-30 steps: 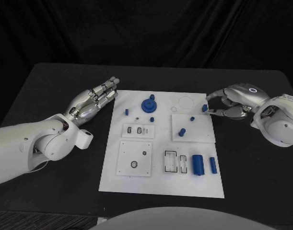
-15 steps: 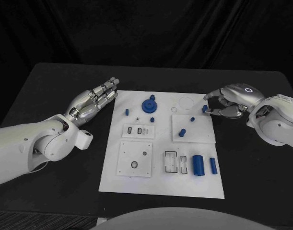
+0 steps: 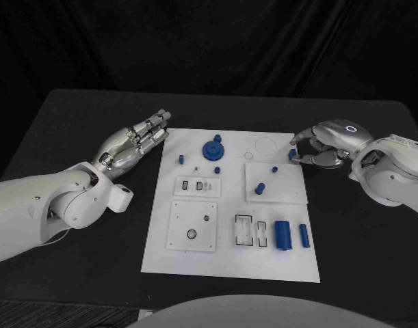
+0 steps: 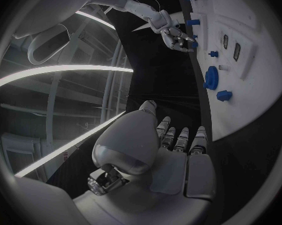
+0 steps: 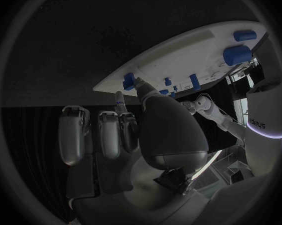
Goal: Assemble the parts on the task board
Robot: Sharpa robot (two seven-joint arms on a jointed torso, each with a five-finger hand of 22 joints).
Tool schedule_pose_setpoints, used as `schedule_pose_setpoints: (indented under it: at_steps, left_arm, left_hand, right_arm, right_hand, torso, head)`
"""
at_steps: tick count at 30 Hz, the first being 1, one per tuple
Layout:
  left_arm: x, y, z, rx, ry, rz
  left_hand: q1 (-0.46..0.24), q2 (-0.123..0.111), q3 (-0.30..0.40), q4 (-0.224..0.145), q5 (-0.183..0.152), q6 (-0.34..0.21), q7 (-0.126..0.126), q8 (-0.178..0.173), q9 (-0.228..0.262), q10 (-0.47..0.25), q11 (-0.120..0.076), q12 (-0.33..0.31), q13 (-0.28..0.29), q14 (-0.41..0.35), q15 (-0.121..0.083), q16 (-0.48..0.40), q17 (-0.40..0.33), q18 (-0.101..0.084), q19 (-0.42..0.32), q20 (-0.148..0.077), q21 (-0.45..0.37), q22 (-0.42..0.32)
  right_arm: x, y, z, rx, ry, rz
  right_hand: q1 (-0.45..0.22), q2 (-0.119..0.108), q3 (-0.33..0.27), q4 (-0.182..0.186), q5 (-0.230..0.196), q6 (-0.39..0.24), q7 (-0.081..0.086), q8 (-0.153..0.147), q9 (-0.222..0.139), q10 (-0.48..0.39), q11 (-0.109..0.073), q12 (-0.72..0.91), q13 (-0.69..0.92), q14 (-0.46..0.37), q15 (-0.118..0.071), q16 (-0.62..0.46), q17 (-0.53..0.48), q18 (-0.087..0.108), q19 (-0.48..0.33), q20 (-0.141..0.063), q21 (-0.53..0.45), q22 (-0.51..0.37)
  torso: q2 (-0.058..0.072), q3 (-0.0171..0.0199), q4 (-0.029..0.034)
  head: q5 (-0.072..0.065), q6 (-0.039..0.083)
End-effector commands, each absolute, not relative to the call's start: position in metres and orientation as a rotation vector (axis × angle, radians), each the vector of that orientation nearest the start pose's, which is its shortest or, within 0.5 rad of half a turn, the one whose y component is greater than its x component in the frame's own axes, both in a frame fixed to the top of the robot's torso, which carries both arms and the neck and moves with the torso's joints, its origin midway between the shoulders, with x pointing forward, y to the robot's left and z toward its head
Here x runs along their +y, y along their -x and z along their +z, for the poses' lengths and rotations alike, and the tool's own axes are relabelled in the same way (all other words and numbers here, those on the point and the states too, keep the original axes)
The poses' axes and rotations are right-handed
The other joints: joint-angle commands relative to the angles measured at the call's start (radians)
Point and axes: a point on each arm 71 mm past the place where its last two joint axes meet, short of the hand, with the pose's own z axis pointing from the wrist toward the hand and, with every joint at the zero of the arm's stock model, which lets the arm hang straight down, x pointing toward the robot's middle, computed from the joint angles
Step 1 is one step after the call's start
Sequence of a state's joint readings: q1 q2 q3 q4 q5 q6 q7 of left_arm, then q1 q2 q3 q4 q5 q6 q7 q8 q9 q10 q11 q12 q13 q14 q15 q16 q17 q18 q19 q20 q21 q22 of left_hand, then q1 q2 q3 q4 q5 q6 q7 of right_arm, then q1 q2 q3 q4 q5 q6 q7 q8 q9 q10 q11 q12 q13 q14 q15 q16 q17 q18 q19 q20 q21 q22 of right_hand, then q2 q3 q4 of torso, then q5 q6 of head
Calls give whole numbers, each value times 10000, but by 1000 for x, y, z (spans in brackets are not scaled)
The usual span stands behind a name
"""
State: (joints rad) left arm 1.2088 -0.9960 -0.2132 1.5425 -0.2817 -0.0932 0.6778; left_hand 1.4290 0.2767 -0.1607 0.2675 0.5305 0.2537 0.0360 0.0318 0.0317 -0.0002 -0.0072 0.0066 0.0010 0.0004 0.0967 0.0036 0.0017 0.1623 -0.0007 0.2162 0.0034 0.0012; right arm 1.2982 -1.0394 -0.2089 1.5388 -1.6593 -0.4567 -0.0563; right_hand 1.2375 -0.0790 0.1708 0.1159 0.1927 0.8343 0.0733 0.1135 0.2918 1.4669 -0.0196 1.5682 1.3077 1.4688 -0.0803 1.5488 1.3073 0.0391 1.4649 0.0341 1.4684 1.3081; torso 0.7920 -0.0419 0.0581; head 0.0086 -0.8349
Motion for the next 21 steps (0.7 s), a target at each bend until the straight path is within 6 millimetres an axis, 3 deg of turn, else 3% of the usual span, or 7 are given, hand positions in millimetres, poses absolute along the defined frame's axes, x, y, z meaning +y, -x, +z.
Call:
schedule_pose_setpoints:
  at_steps: [1,21]
  left_arm:
    - [262,-444,-200,13430,6016,-17702]
    - [262,-444,-200,13499,6048,-17714]
  left_hand:
    - [105,-11,70,-15,54,-13,54,16,9,2,90,-66,-10,-4,77,-36,-17,164,7,55,-34,-12]
    - [113,-12,99,-30,52,-18,63,15,9,2,98,-66,-10,-4,85,-36,-17,164,7,61,-34,-12]
  right_arm:
    - [-292,-469,-185,15289,3224,3858]
    - [-288,-470,-191,15263,3285,3959]
  right_hand:
    - [146,6,-57,-17,-11,116,26,98,36,1039,-3,26,2631,915,-5,-48,2105,-98,496,-30,-68,2224]
    - [345,25,-136,-57,51,382,15,646,369,1039,-9,26,2631,912,-9,-49,2097,-94,493,-30,-94,2228]
  torso:
    - [13,8,-7]
    - [3,4,-9]
  head:
    - [-13,0]
    - [-16,-72]
